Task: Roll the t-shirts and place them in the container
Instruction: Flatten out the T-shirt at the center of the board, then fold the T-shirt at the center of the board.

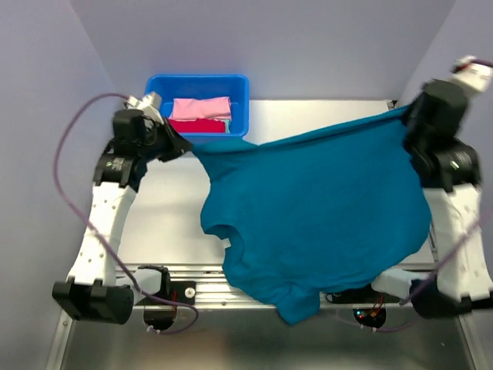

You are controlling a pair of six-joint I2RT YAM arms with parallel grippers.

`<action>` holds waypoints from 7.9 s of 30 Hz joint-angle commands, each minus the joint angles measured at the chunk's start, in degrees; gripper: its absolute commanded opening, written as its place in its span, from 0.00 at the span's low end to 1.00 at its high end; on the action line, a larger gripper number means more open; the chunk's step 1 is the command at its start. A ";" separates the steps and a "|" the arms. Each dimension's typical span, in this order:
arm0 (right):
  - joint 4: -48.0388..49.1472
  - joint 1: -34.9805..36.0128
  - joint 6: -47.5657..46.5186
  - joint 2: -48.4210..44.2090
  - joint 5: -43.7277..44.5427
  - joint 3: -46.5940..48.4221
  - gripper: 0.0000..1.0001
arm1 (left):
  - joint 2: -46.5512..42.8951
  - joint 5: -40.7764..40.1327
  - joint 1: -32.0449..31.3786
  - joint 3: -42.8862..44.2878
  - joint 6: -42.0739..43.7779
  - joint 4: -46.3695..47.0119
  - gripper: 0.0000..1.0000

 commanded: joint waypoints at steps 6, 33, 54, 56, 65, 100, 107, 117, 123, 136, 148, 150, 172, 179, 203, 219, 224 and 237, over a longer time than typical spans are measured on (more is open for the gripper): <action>19.43 -0.29 -8.22 31.56 1.48 -11.64 0.01 | 12.77 -4.65 0.02 -16.85 -0.05 13.66 0.00; 28.34 -2.48 -0.67 74.51 -17.23 22.55 0.01 | 26.43 -16.53 0.37 -1.91 2.41 6.63 0.00; 22.99 -6.97 10.76 70.90 -32.18 18.33 0.01 | 19.40 -20.30 -12.02 -12.27 -7.68 7.77 0.00; 21.06 -6.97 10.68 71.16 -32.88 19.56 0.01 | 18.26 -19.77 -12.80 -14.11 -9.70 8.48 0.00; 19.55 -8.03 10.06 67.92 -32.62 15.35 0.01 | 12.81 -19.78 -16.85 -17.81 -12.53 8.30 0.00; 24.03 -11.18 9.62 57.90 -29.37 -0.65 0.01 | 4.11 -16.77 -24.50 -28.90 -14.20 6.55 0.00; 24.74 -11.19 8.22 56.58 -28.84 -3.02 0.01 | 2.96 -17.23 -24.50 -29.51 -13.76 6.54 0.00; 24.82 -11.72 7.95 56.84 -27.79 -4.96 0.01 | 2.26 -12.22 -25.38 -32.76 -12.00 8.83 0.00; 24.82 -11.72 8.21 57.63 -25.15 -5.84 0.05 | 2.70 -8.44 -25.82 -34.86 -11.21 9.88 0.00; 24.74 -11.72 8.48 55.88 -26.82 -6.89 0.56 | 4.63 -4.92 -28.45 -32.67 -9.72 9.88 0.00; 24.82 -11.72 10.67 52.01 -33.05 -9.18 0.56 | 5.95 -4.57 -29.42 -32.77 -10.07 9.18 0.00; 24.74 -11.72 11.03 51.57 -33.32 -9.88 0.54 | 5.60 -4.66 -29.33 -31.97 -10.16 9.01 0.00; 25.62 -13.56 13.84 56.13 -36.84 -13.58 0.33 | 6.04 -6.77 -29.33 -30.39 -9.89 8.21 0.00; 25.70 -13.56 14.02 58.24 -37.71 -12.52 0.33 | 6.13 -6.94 -29.33 -30.65 -9.98 8.30 0.00; 25.62 -13.56 14.19 53.68 -34.38 -12.52 0.01 | 3.67 -8.08 -29.33 -26.69 -10.07 5.75 0.00; 27.37 -13.56 15.51 51.48 -32.80 -13.66 0.01 | 4.55 -5.45 -30.91 -25.81 -7.43 4.79 0.00; 27.37 -13.56 15.95 51.74 -32.36 -13.93 0.01 | 4.46 -4.40 -31.09 -25.38 -6.64 4.70 0.00; 27.55 -13.56 16.30 53.41 -32.80 -13.66 0.01 | 5.16 -3.43 -32.32 -24.50 -7.60 5.05 0.00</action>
